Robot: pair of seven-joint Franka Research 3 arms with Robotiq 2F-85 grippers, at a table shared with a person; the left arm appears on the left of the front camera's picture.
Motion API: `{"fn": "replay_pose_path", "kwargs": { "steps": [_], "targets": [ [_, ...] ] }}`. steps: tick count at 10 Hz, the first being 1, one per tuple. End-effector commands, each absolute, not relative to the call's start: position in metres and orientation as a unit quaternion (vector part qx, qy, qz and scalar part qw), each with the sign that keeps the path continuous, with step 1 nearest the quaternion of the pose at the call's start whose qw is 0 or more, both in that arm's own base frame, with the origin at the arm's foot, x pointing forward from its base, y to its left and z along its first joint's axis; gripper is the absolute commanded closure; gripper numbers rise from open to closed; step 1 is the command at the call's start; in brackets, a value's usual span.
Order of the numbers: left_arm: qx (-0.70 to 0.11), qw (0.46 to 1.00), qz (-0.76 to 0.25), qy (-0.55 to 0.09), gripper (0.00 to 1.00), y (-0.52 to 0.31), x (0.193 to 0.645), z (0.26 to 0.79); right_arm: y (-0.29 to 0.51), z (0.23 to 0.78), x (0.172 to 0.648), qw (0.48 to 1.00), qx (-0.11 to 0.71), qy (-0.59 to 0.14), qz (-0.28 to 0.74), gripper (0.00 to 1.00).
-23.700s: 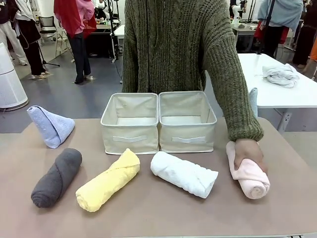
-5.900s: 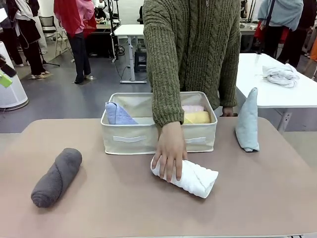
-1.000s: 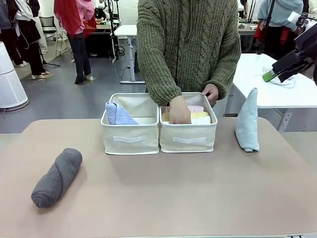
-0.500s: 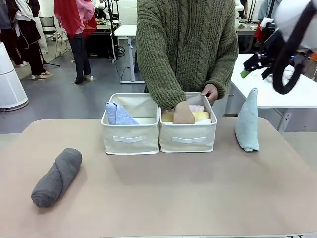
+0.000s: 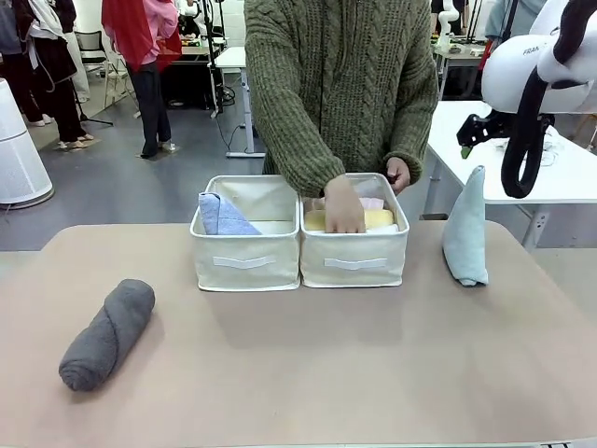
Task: Sort the towels based on their folding style.
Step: Pick up another triangle-folded towel from the table and place it in the left Fabric basket.
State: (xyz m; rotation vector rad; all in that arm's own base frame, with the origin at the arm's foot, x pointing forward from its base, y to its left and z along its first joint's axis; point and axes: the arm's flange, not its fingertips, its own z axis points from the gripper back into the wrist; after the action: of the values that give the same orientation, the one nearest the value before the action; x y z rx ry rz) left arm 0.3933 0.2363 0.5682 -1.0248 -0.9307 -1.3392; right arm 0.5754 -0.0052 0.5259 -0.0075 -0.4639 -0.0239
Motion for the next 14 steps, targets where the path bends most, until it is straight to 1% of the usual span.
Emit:
{"fn": "replay_pose_path", "kwargs": {
  "steps": [1,2,3,4,11,12,14],
  "targets": [
    [-0.435,0.572,-0.570,-0.398,0.00,0.238,0.391,0.570,0.001,0.536,0.581,0.986,0.009,-0.168,-0.012,0.00],
    [-0.435,0.572,-0.570,-0.398,0.00,0.238,0.391,0.570,-0.004,0.538,0.581,0.988,0.022,-0.153,-0.011,0.00],
    [-0.435,0.572,-0.570,-0.398,0.00,0.238,0.391,0.570,-0.001,0.545,0.577,0.985,0.089,-0.143,0.030,0.00],
    [-0.435,0.572,-0.570,-0.398,0.00,0.238,0.391,0.570,-0.004,0.529,0.571,0.984,0.003,-0.175,-0.013,0.00],
    [-0.435,0.572,-0.570,-0.398,0.00,0.238,0.391,0.570,-0.004,0.529,0.571,0.984,0.003,-0.175,-0.013,0.00],
    [-0.435,0.572,-0.570,-0.398,0.00,0.238,0.391,0.570,-0.007,0.534,0.572,0.985,0.014,-0.169,-0.002,0.00],
    [-0.435,0.572,-0.570,-0.398,0.00,0.238,0.391,0.570,-0.010,0.526,0.597,0.988,0.027,-0.147,-0.030,0.00]
  ]
}}
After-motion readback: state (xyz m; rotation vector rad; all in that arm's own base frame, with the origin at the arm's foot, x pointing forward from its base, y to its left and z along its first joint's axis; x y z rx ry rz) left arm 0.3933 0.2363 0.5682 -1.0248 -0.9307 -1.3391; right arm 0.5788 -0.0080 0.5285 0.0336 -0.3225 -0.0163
